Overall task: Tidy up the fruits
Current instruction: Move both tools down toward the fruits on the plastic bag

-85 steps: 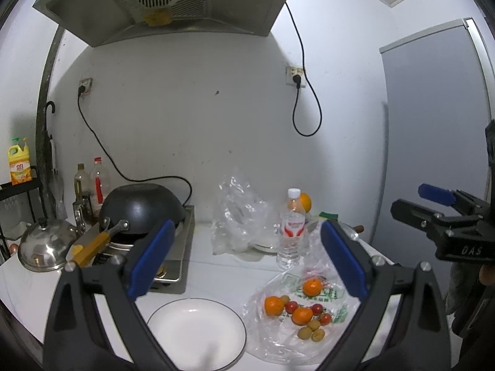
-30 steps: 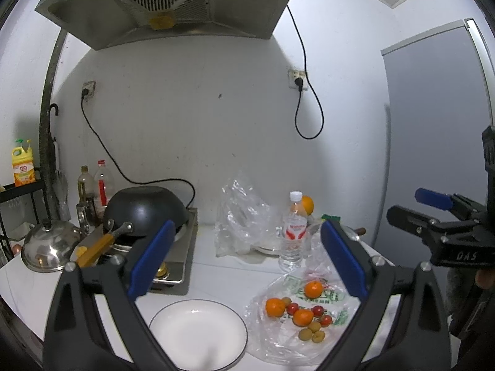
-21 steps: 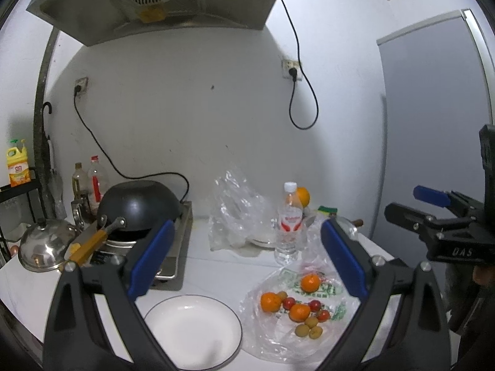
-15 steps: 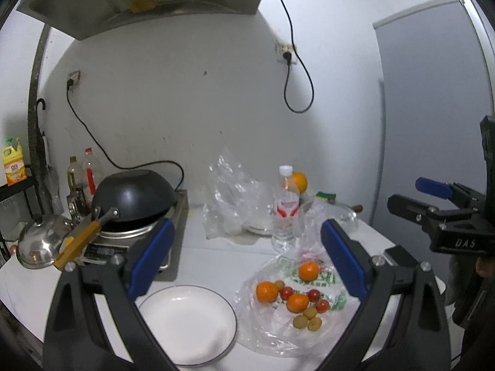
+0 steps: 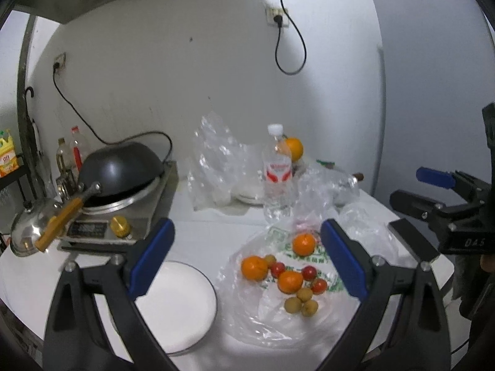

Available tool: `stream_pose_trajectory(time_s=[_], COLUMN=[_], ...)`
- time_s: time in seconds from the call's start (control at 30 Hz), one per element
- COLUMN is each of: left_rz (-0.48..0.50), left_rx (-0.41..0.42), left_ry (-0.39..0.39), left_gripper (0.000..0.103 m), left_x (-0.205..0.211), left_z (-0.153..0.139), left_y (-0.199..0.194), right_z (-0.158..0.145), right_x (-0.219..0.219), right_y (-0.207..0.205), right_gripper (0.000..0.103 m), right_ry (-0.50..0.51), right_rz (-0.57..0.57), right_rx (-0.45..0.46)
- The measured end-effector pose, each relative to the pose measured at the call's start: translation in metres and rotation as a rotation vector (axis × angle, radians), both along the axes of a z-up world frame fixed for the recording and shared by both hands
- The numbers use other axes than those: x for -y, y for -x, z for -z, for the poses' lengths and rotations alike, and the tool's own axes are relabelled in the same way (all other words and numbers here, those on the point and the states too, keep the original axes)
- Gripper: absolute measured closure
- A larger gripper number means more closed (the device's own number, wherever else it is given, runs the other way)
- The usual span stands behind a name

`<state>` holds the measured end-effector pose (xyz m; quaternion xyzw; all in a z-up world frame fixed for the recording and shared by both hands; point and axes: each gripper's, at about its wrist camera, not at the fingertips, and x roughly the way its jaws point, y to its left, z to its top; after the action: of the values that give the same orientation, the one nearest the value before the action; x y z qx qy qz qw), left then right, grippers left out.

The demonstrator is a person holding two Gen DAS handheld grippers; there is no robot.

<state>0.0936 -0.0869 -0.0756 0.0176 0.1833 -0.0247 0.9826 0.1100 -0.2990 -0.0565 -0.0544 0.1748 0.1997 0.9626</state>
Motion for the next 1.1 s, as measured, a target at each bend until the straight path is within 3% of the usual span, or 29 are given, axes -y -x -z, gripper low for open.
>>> stream_pose_trajectory(time_s=[0.13, 0.2, 0.37, 0.57, 0.7, 0.87, 1.1], left_rz=[0.022, 0.032, 0.049, 0.068, 0.074, 0.087, 0.095], left_rx=[-0.046, -0.071, -0.126, -0.195, -0.237, -0.303, -0.371], left_ry=[-0.025, -0.04, -0.062, -0.071, -0.072, -0.075, -0.073], left_gripper=[0.007, 0.007, 0.007, 0.013, 0.018, 0.032, 0.041], left_x=[0.011, 0.017, 0.027, 0.034, 0.037, 0.038, 0.04], left_z=[0.016, 0.024, 0.042, 0.061, 0.074, 0.091, 0.108], left_y=[-0.01, -0.015, -0.026, -0.04, -0.046, -0.055, -0.064], right_z=[0.012, 0.02, 0.038, 0.054, 0.066, 0.082, 0.099], right_x=[-0.001, -0.001, 0.0, -0.001, -0.006, -0.013, -0.022], right_y=[-0.005, -0.008, -0.019, -0.033, -0.041, -0.05, -0.058], right_gripper=[0.007, 0.021, 0.036, 0.047, 0.048, 0.049, 0.056], right_ry=[0.003, 0.007, 0.015, 0.023, 0.027, 0.05, 0.087], right_rz=[-0.038, -0.054, -0.068, -0.098, -0.122, -0.155, -0.192], right_rx=[-0.028, -0.051, -0.113, -0.166, -0.201, -0.252, -0.297])
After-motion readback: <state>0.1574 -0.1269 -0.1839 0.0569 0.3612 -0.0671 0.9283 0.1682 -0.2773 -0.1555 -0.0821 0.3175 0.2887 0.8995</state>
